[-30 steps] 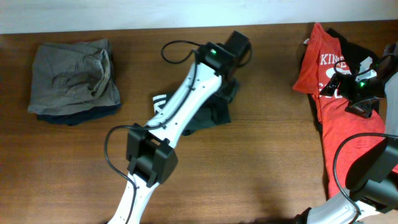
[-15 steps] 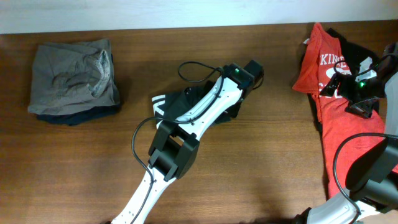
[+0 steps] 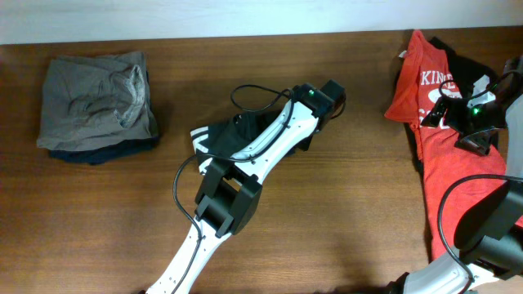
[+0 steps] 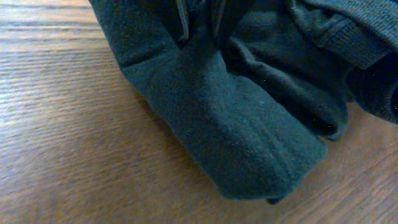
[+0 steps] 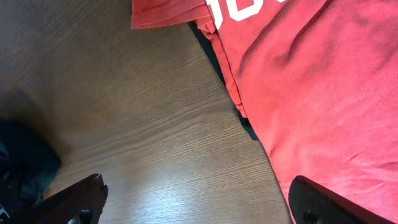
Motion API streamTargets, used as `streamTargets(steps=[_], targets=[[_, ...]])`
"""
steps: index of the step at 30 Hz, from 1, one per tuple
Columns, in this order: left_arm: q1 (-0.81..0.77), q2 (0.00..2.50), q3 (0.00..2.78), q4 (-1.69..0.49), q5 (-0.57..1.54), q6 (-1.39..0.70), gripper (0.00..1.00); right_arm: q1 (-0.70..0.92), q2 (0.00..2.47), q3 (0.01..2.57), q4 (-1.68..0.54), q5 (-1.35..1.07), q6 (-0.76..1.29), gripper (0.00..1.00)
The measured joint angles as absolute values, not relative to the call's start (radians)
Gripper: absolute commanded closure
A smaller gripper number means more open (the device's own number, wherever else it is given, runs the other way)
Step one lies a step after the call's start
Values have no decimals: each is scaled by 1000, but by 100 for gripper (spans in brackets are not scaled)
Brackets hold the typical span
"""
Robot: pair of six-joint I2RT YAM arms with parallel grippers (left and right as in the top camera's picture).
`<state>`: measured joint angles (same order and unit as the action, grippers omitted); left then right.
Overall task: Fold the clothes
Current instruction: 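Lift the green bundle with the left gripper and carry it leftward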
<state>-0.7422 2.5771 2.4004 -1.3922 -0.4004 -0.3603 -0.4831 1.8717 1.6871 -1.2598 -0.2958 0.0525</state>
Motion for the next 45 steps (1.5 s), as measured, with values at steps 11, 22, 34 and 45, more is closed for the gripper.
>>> streamTargets(steps=[11, 22, 34, 45], targets=[[-737, 2577, 2400, -1623, -371, -298, 82, -483, 1872, 1687, -1243, -293, 53, 2], [-716, 2577, 2400, -1631, -394, -392, 26, -483, 1872, 1687, -1189, -302, 53, 1], [-695, 2601, 2397, -1475, -397, -522, 26, -483, 1872, 1687, -1190, -305, 48, 1], [-656, 2624, 2385, -1457, -379, -573, 99, -483, 1872, 1687, -1196, -305, 43, 1]])
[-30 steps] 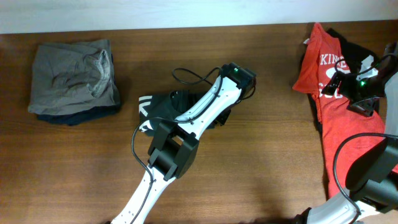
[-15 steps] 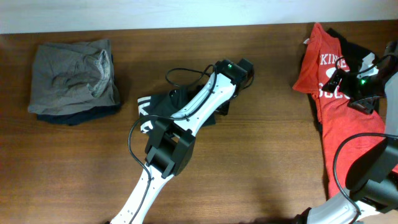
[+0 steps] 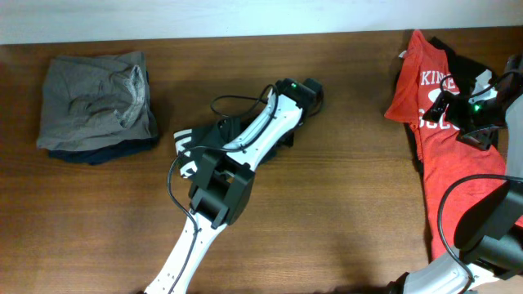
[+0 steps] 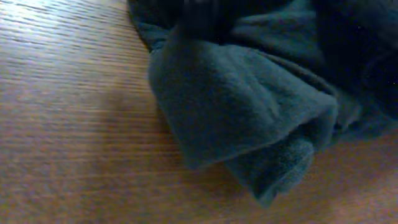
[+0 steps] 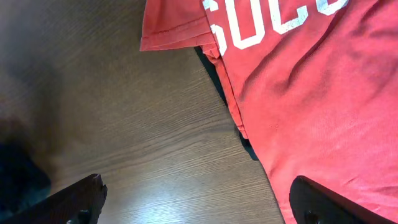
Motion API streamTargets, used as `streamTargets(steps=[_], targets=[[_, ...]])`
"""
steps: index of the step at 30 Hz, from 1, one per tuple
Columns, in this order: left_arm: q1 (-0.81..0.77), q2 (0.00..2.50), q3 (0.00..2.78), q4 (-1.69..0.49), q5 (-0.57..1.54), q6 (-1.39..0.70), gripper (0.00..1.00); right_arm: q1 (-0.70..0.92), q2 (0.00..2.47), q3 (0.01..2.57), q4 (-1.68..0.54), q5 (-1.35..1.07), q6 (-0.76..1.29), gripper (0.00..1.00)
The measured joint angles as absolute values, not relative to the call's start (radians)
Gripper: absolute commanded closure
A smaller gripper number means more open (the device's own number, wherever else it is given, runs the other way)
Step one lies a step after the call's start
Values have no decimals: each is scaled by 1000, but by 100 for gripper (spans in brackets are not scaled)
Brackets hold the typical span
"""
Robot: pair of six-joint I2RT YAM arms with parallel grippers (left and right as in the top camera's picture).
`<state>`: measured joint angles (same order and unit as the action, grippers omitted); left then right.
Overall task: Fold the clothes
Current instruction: 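Lift the green bundle with the left gripper and carry it leftward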
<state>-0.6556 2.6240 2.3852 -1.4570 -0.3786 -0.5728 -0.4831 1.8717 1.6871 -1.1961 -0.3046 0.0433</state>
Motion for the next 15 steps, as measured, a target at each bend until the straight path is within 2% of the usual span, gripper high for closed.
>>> streamTargets(steps=[9, 15], targets=[[-655, 2625, 2395, -1473, -380, -521, 99, -483, 1872, 1687, -1196, -305, 44, 1], [-616, 2669, 2616, -1628, -389, -463, 99, -483, 1872, 1687, -1196, -305, 42, 1]])
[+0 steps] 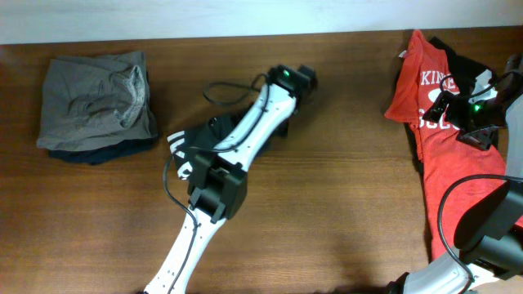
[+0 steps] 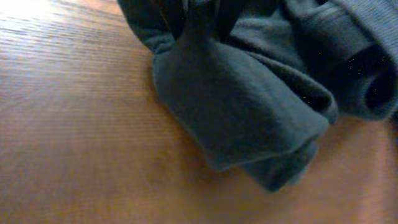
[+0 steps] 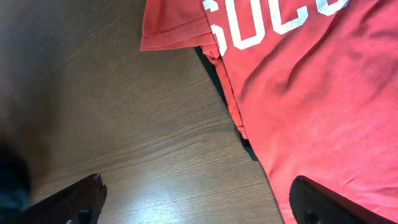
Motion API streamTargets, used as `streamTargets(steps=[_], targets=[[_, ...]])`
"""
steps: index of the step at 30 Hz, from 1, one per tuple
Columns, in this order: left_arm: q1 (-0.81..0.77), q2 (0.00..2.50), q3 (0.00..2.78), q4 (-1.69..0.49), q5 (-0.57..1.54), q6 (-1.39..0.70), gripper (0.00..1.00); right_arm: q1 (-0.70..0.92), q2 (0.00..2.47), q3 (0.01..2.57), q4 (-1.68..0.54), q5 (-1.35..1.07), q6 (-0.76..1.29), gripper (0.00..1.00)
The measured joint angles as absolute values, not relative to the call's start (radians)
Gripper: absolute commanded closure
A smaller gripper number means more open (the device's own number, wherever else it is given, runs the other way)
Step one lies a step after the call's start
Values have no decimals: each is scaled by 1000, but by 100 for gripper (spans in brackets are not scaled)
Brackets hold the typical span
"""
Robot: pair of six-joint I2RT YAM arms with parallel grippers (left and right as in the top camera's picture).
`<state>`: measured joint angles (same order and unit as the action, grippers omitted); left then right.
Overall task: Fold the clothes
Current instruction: 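Lift the green bundle with the left gripper and carry it leftward, then lower the green bundle onto the grey stack with the left gripper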
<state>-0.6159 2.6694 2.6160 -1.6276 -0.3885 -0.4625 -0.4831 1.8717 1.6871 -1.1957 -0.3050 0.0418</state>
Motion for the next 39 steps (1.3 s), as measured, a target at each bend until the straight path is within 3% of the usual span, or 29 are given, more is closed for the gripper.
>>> streamTargets(steps=[4, 8, 16, 28, 39], targets=[[-548, 2674, 2966, -1685, -394, -365, 99, -483, 1872, 1687, -1192, -305, 41, 1], [-519, 2658, 3116, -1680, -395, -320, 99, -483, 1872, 1687, -1192, -305, 41, 1], [-446, 2571, 3121, -1651, -393, -253, 99, -483, 1872, 1687, -1192, -305, 41, 1], [-334, 2422, 3121, -1371, -593, 212, 99, -483, 1872, 1687, -1192, -305, 41, 1], [-302, 2416, 3121, -1324, -670, 296, 99, -483, 1872, 1687, -1192, -305, 41, 1]])
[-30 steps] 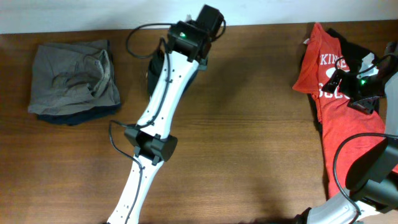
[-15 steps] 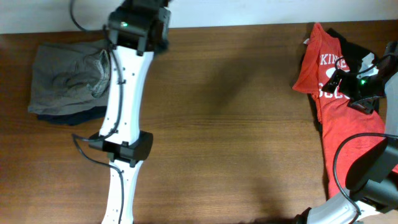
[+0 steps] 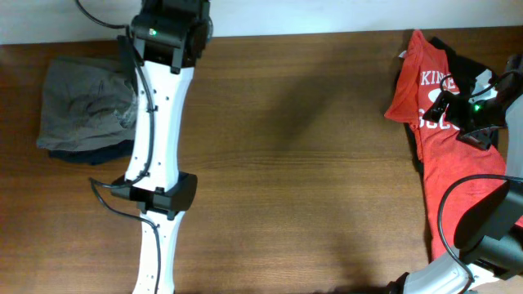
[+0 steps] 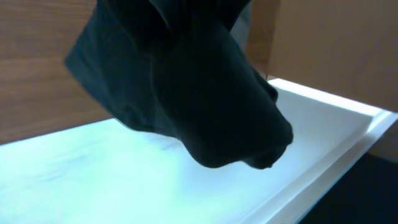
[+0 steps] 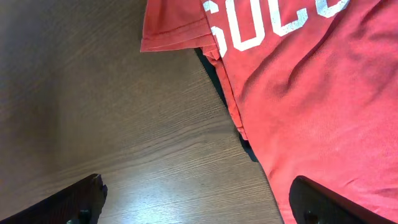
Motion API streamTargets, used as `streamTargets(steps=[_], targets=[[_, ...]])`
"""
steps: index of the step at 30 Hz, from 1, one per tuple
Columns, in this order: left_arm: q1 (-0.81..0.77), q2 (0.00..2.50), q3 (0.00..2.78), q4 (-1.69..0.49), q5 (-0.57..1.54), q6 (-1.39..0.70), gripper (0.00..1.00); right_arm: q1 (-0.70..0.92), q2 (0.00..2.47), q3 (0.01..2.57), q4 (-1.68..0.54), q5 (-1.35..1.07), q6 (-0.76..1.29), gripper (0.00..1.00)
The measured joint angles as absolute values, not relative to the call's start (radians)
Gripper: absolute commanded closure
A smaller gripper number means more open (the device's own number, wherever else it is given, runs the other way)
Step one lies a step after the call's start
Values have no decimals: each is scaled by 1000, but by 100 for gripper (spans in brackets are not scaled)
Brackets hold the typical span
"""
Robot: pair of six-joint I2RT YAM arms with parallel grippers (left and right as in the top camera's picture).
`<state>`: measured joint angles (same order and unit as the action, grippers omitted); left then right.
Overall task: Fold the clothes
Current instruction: 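Lower the green bundle onto the grey stack with the left gripper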
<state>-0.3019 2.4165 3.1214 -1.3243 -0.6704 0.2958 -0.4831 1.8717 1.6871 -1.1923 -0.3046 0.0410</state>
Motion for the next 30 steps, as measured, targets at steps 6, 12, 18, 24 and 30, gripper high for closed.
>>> streamTargets(steps=[6, 12, 18, 24, 30], targets=[[-143, 2384, 3121, -1309, -685, 300, 99, -483, 1872, 1687, -1193, -305, 41, 1], [33, 2383, 3121, -1258, -690, 406, 99, -483, 1872, 1687, -1199, -305, 41, 1], [307, 2383, 3112, -1248, -516, 494, 100, -483, 1872, 1687, -1216, -305, 41, 1], [484, 2379, 3029, -1209, -311, 506, 99, -483, 1872, 1687, -1219, -321, 57, 1], [519, 2378, 2791, -1069, -210, 509, 99, -483, 1872, 1687, -1232, -332, 61, 1]])
